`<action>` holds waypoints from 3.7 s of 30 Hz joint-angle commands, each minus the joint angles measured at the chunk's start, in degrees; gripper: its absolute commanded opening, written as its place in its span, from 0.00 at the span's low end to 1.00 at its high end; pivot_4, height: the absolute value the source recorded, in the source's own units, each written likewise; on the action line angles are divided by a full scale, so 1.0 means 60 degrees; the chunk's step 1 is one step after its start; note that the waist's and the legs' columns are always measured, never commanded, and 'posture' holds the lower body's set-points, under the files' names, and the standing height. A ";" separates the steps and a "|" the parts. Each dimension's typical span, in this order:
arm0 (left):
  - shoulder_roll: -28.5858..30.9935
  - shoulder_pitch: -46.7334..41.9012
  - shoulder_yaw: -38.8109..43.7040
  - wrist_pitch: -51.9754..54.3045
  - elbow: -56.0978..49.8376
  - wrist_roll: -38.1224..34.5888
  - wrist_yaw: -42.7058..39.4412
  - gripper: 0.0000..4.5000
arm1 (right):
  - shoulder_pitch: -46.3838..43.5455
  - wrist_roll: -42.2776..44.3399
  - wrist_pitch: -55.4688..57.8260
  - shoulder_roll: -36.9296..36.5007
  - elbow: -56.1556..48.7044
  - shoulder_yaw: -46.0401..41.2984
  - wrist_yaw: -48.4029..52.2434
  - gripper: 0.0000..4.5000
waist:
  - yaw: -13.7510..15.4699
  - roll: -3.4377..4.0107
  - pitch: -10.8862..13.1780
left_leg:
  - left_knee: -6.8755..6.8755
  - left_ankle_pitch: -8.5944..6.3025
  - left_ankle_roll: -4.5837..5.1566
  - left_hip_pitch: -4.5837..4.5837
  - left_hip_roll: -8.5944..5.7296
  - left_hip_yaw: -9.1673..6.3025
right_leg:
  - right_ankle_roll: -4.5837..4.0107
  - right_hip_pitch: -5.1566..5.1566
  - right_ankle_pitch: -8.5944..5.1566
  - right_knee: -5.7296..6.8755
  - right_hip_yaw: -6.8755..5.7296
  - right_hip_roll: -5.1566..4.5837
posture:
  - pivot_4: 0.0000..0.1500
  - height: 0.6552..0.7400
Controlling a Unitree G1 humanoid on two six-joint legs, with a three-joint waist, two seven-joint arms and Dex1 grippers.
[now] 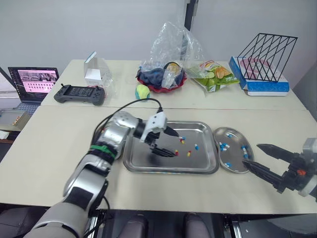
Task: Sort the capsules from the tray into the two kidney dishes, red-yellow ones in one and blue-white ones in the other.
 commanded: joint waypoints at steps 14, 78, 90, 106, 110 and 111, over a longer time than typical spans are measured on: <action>-0.0426 -0.0609 0.0005 -0.1783 0.2133 0.1352 -0.0219 1.00 | 0.0529 0.0319 -0.0138 -0.0047 -0.0462 -0.0799 -0.0330 1.00 | -0.0020 0.0000 0.0000 | -0.0002 -0.0001 0.0002 0.0001 0.0001 0.0000 | 0.0004 -0.0004 -0.0003 0.0003 0.0001 0.0000 | 1.00 1.00; 0.5402 0.3786 0.3494 0.2292 -0.3535 0.0136 0.1412 0.01 | -0.4853 -0.1094 -0.0347 -0.1838 0.3249 0.3448 0.1614 1.00 | -0.0229 0.0006 -0.0003 | -0.0004 -0.0005 0.0005 -0.0015 0.0067 -0.0007 | -0.0008 -0.0047 0.0007 0.0023 0.0002 0.0062 | 1.00 1.00; 0.6079 0.4303 0.4412 0.2825 -0.3963 -0.0643 0.1763 0.91 | -0.4848 -0.1143 -0.0174 -0.1830 0.3500 0.3317 0.1904 1.00 | -0.0233 0.0007 -0.0004 | -0.0006 -0.0006 0.0006 -0.0015 0.0077 -0.0005 | -0.0011 -0.0051 0.0009 0.0026 0.0003 0.0071 | 1.00 1.00; 0.6401 0.6244 0.7925 0.1164 -0.2011 -0.2337 0.2715 1.00 | -0.4812 -0.3307 -0.2769 -0.1403 0.7013 0.3119 0.1747 1.00 | -0.0271 0.0018 -0.0006 | -0.0033 -0.0011 0.0008 0.0022 0.0094 0.0040 | -0.0027 -0.0061 0.0017 0.0015 0.0008 0.0072 | 1.00 1.00; 0.6338 0.6256 0.7988 0.0948 -0.1942 -0.2390 0.2988 1.00 | -0.5009 -0.3436 -0.3099 -0.1278 0.7410 0.3093 0.1715 1.00 | -0.0204 0.0018 -0.0006 | -0.0031 -0.0011 0.0004 0.0021 0.0091 0.0043 | -0.0032 -0.0060 0.0019 0.0011 0.0009 0.0069 | 1.00 1.00; 0.6335 0.6250 0.7971 0.0961 -0.1953 -0.2405 0.3000 1.00 | -0.5039 -0.3440 -0.3133 -0.1269 0.7465 0.3079 0.1745 1.00 | -0.0203 0.0018 -0.0006 | -0.0029 -0.0010 0.0003 0.0021 0.0090 0.0043 | -0.0034 -0.0059 0.0021 0.0011 0.0009 0.0068 | 1.00 1.00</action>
